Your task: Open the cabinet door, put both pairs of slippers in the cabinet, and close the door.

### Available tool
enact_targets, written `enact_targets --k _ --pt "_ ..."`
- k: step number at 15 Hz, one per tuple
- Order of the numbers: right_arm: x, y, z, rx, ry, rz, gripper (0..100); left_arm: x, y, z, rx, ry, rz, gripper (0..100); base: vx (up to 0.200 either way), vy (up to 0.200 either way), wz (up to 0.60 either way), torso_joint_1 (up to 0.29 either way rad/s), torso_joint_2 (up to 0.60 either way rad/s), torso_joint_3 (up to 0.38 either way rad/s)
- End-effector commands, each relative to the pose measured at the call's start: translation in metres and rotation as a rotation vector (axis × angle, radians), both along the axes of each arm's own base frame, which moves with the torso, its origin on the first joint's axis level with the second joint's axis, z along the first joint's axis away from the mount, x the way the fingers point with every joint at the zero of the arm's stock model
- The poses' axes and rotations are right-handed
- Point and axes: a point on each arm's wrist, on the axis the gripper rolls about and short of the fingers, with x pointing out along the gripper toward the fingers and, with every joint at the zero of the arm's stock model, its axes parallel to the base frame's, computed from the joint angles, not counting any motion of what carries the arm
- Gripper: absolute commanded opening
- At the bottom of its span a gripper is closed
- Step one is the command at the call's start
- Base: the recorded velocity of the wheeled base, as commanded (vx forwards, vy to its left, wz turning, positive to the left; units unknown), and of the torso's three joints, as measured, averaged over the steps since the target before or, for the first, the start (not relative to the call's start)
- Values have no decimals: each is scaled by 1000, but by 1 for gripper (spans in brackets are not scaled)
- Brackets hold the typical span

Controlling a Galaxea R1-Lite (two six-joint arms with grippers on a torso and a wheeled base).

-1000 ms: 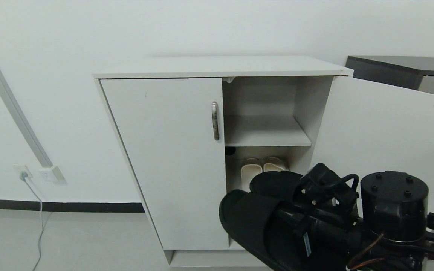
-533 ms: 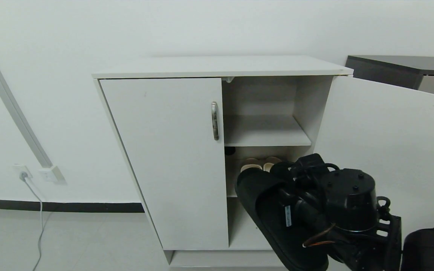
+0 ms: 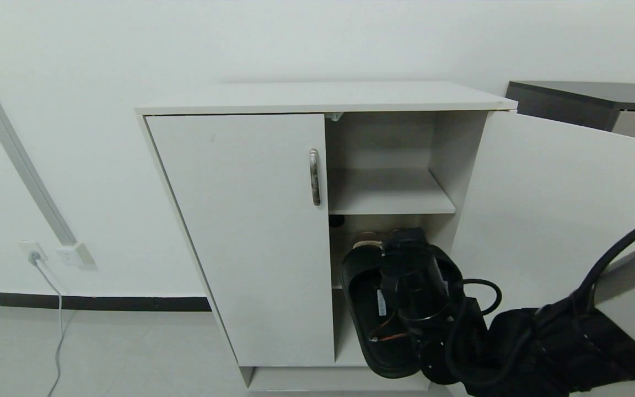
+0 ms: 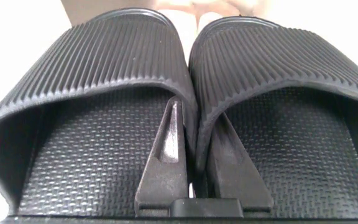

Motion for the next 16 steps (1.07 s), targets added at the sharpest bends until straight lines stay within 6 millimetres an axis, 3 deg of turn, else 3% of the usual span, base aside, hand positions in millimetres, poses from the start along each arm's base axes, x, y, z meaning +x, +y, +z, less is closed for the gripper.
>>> enact_targets --k 1,5,7,10,16 --pt "8 10 15 47 -4 -19 0 0 0 0 0 0 1 0 0 0 0 0 0 0" --pt "18 18 56 68 -84 -117 0 0 0 0 0 0 1 0 0 0 0 0 0 0" --pt "24 14 66 68 -108 -127 0 0 0 0 0 0 1 0 0 0 0 0 0 0" --pt "40 9 65 67 -141 -154 0 0 0 0 0 0 1 0 0 0 0 0 0 0" --pt "42 1 57 55 -139 -164 0 0 0 0 0 0 1 0 0 0 0 0 0 0"
